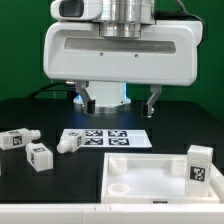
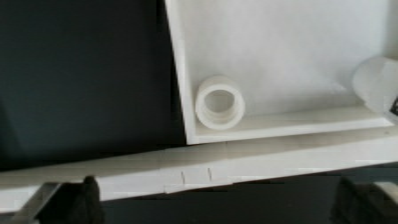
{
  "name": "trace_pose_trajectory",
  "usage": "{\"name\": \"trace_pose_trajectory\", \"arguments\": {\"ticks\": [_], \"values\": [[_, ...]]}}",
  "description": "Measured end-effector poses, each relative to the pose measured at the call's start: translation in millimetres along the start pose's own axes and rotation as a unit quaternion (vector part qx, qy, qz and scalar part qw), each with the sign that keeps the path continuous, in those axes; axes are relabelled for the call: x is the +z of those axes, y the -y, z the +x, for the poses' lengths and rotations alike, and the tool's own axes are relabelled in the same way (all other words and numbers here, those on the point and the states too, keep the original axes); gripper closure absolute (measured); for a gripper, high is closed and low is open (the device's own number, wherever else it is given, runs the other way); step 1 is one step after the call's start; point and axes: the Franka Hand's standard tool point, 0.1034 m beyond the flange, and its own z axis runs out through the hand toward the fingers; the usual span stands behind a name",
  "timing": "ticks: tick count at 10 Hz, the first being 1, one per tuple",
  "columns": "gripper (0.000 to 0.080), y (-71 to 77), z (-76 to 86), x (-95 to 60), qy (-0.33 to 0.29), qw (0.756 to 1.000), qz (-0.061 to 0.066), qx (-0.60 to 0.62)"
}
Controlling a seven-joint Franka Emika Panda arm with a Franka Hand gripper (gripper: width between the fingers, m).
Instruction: Assemble square table
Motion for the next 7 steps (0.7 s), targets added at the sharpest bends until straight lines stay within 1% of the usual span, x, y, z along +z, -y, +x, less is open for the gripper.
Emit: {"name": "trace_pose_trajectory", "arguments": {"ticks": [1, 2, 3, 4, 5, 6, 7], "values": [[0.0151, -4.4, -0.3, 3.5, -0.004, 0.999, -0.003, -0.048], [0.0151, -20.5, -8.8, 19.1, 0.001, 0.996, -0.010, -0.094], [0.0151, -36.3, -18.6, 31.7, 0.013, 0.993, -0.013, -0.113], [0.0151, -57.6, -30.6, 48.4, 0.028, 0.986, -0.017, -0.163], [0.0151, -82.6, -44.7, 70.6, 0.051, 0.982, -0.020, -0.179], [0.0151, -87.9, -48.9, 76.7, 0.057, 0.982, -0.019, -0.179], [0.0151, -85.7, -45.4, 72.2, 0.055, 0.972, -0.021, -0.226]]}}
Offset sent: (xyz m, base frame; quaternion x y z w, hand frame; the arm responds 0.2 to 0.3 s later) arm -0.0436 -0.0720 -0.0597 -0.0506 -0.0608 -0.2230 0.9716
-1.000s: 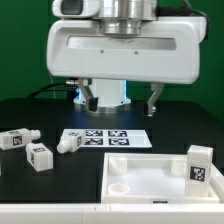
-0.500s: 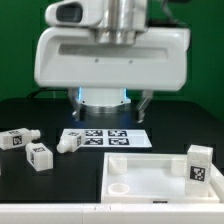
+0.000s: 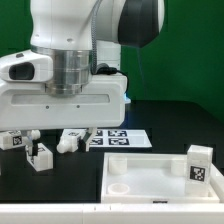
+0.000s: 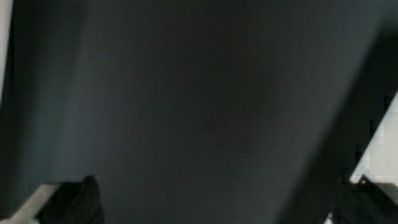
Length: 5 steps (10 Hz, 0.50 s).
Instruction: Assemble square table
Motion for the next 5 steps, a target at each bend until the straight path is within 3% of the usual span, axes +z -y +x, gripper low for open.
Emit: {"name": "trace_pose_trajectory", "arguments": {"ticks": [2, 3, 4, 5], "values": [[0.0151, 3.5, -2.1, 0.9, 0.015, 1.000, 0.010, 0.004], [0.0151, 4.4, -7.3, -2.3, 0.042, 0.999, 0.029, 0.007], [0.0151, 2.9, -15.3, -2.9, 0.080, 0.996, 0.038, 0.014], [0.0151, 4.2, -21.2, -2.6, 0.119, 0.992, 0.034, 0.016]]}}
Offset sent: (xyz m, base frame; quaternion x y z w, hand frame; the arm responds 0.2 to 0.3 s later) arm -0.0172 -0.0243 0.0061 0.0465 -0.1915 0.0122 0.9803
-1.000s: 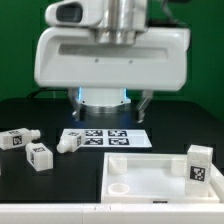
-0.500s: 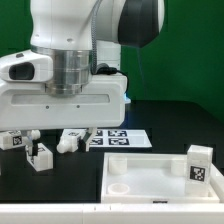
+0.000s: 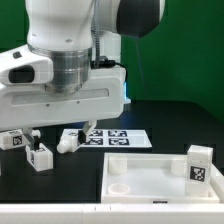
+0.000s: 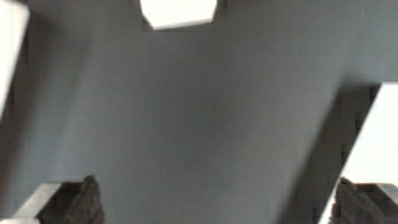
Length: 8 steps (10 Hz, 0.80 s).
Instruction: Assemble square table
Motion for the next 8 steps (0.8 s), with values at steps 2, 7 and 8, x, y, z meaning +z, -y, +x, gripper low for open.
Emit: {"name": "trace_pose_trajectory", "arguments": {"ticks": [2, 7, 8], "values": [[0.0151, 1.8, -3.8, 5.1, 0.065, 0.998, 0.000, -0.001], [0.0151, -7.3, -20.3, 24.5, 0.229, 0.973, -0.012, -0.007], [0.0151, -7.5, -30.6, 28.7, 0.274, 0.962, -0.014, 0.003]]}}
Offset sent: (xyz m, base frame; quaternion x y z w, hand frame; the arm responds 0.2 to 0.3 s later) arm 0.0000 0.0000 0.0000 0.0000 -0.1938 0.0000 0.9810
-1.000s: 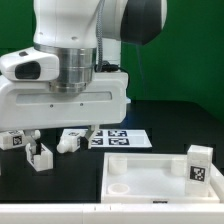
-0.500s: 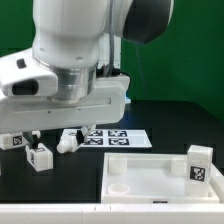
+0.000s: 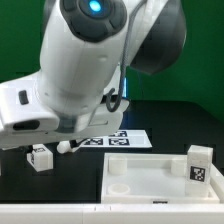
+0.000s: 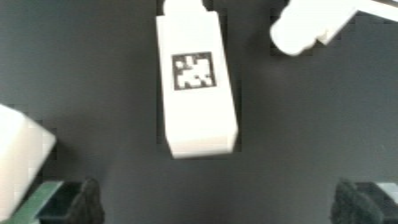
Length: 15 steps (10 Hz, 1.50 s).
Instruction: Assemble square table
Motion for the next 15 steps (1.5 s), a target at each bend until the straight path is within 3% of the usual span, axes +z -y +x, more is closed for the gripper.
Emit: {"name": "trace_pose_trajectory", "arguments": {"ticks": [2, 5, 6, 8, 12, 14, 15], "values": [[0.0151, 2.0, 4.0, 2.7, 0.050, 0.999, 0.002, 0.001], [0.0151, 1.1, 4.0, 5.2, 0.053, 0.999, 0.004, 0.002], [0.0151, -2.0, 4.3, 16.1, 0.053, 0.999, 0.005, 0.003], [0.0151, -4.0, -0.5, 37.5, 0.065, 0.997, 0.033, 0.033], [0.0151, -1.3, 2.1, 39.8, 0.069, 0.997, 0.029, 0.035], [0.0151, -2.3, 10.9, 45.9, 0.050, 0.998, 0.019, 0.016], [0.0151, -1.7, 9.2, 46.6, 0.053, 0.998, 0.021, 0.018]]}}
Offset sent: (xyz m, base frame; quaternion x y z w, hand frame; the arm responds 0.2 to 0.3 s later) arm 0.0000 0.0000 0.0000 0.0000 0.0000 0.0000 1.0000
